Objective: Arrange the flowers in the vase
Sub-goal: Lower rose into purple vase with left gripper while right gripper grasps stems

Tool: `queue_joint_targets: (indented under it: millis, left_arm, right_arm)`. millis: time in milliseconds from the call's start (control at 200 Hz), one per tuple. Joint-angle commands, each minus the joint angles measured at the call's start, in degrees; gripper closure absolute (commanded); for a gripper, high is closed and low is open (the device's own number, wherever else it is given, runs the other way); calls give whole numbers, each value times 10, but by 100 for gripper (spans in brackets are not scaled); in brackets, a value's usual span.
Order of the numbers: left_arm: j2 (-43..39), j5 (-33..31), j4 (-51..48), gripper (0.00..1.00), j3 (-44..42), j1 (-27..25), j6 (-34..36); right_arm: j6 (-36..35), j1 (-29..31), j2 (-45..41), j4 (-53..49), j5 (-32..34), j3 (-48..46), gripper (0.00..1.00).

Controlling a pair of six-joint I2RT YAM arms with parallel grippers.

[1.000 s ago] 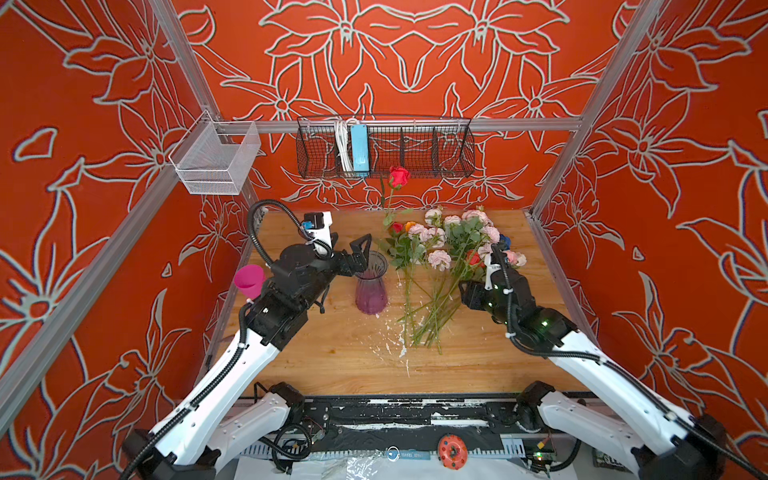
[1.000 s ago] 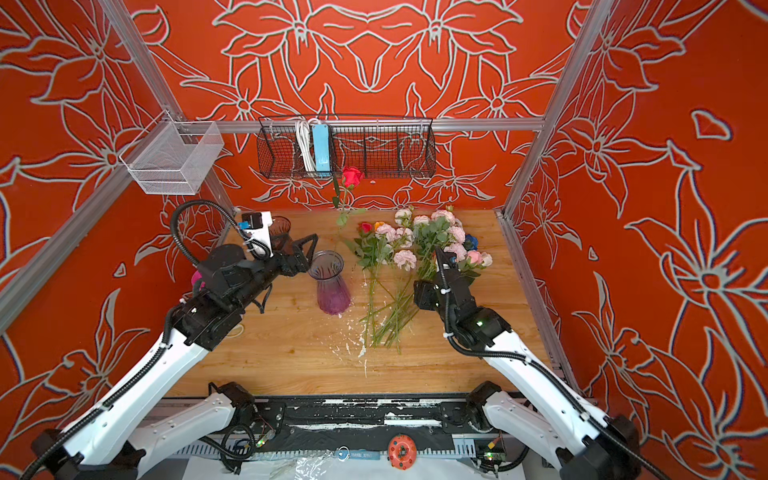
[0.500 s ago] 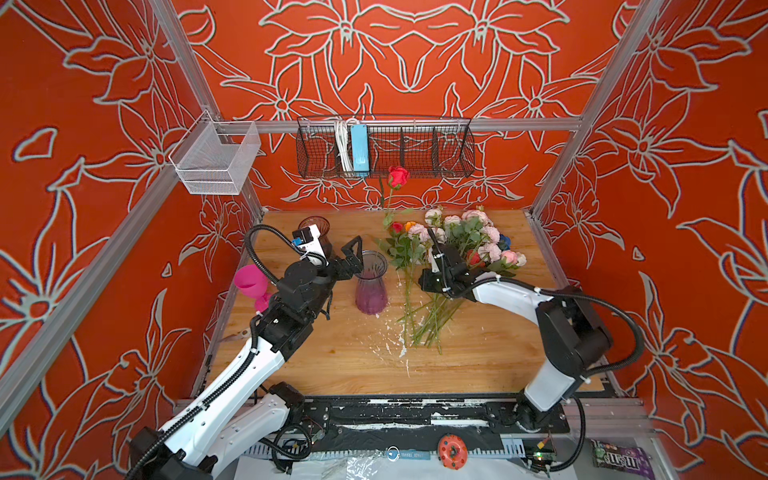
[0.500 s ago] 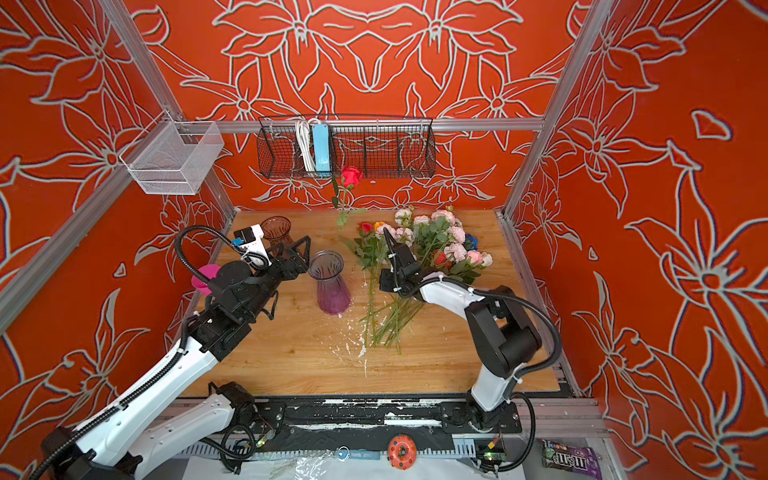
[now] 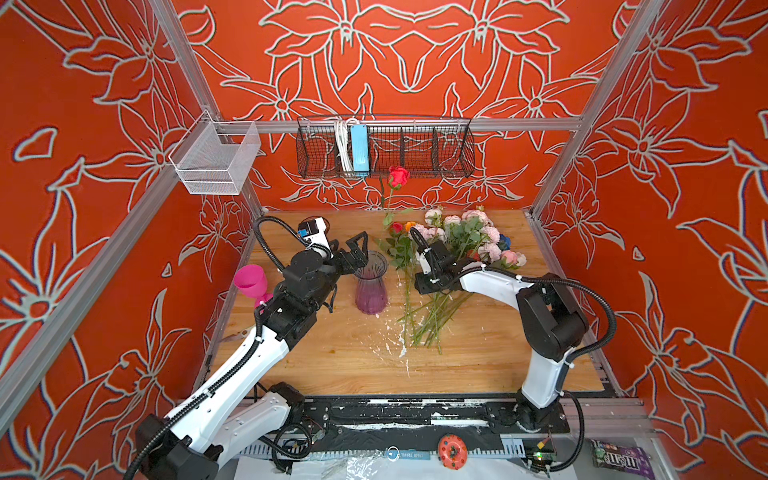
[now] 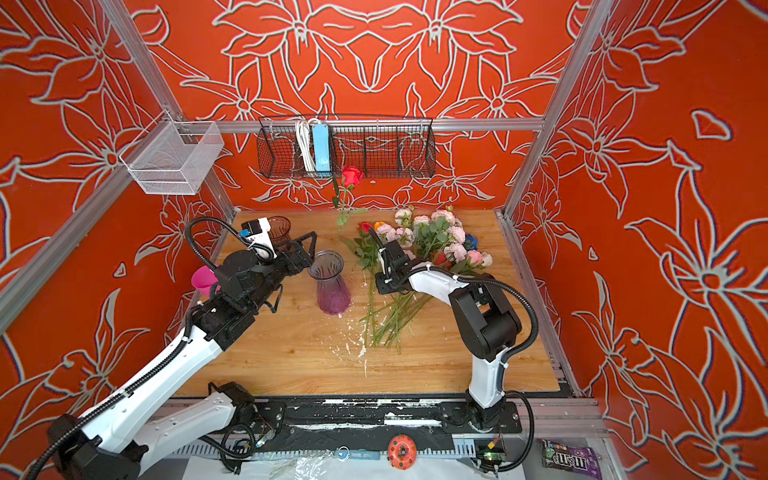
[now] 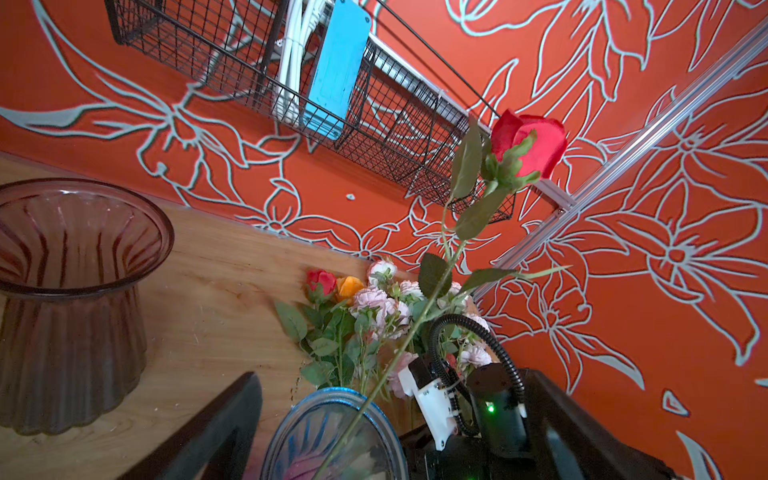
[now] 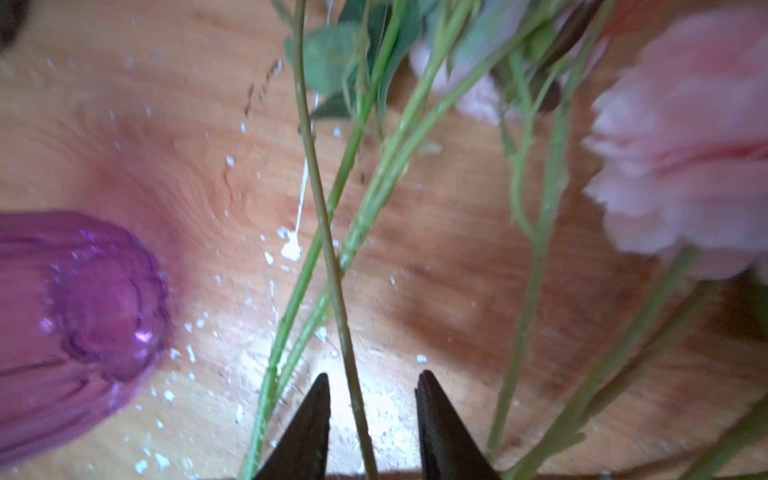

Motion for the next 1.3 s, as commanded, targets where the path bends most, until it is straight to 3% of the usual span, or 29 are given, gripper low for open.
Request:
queue_joint_targets:
  millis: [0, 55, 230, 445, 821, 1031, 1196, 1296]
  left_arm:
    - [3, 13, -7, 2, 11, 4, -10]
    - [4, 13, -8, 2, 11, 5, -12]
    - [4, 28, -8, 2, 14, 6, -14]
    - [21, 39, -3, 1, 14, 6, -8]
    - [25, 84, 20, 2, 16, 6, 14]
    - [37, 174, 60, 2, 13, 6, 32]
    - [53, 218, 37, 2, 46, 6, 56]
    - [77, 264, -28, 2, 115, 9, 99]
  right_arm:
    - [-14, 4, -2, -15, -19, -17, 71]
    - [-10, 4, -9, -7, -26, -29, 81]
    - [-1, 4, -54, 15, -37, -52, 95]
    - [19, 4, -112, 37, -142, -57, 99]
    - [48, 4, -305, 34, -151, -158, 100]
    - [59, 5, -463, 0, -79, -264, 100]
    - [69, 4, -573, 13, -4, -324, 100]
    - [63, 4, -608, 47, 8, -318, 100]
